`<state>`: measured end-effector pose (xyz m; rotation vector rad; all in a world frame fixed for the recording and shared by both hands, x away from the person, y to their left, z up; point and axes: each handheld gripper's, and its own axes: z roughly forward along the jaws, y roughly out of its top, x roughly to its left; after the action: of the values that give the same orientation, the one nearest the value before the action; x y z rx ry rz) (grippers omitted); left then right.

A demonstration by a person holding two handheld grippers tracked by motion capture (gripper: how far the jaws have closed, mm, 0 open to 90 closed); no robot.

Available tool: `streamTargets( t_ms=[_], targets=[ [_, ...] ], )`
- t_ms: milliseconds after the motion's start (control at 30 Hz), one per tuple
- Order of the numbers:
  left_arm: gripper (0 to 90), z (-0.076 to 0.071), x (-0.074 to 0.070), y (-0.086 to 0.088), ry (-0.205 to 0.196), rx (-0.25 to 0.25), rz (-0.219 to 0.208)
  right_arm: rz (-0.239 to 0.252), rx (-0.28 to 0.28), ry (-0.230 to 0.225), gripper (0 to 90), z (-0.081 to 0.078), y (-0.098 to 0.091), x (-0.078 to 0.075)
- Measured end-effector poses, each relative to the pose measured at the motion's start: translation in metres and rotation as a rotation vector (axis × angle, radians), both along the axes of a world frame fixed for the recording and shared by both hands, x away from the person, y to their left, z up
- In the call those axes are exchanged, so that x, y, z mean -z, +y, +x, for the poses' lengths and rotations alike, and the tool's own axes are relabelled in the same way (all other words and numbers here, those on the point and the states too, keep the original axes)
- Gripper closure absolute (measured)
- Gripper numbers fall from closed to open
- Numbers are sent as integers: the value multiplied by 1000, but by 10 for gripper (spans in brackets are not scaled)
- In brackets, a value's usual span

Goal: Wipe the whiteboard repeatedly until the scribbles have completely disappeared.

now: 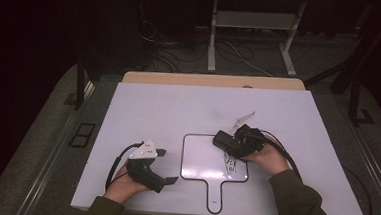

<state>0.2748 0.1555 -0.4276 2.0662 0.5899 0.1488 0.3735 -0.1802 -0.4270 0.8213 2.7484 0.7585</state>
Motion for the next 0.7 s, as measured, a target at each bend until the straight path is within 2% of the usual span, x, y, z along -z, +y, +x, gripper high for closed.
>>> streamTargets(
  t_ms=[133, 200, 433, 700],
  targets=[
    [0, 0, 0, 0, 0, 0, 0, -14, 5, -20, 386, 0, 1, 0],
    [0, 0, 0, 0, -2, 2, 1, -24, 40, -30, 386, 3, -2, -1],
    [0, 0, 0, 0, -2, 2, 3, -31, 96, -37, 386, 14, -15, -1],
    [0, 0, 0, 0, 0, 2, 3, -38, 114, -48, 386, 19, -15, -1]
  ],
)
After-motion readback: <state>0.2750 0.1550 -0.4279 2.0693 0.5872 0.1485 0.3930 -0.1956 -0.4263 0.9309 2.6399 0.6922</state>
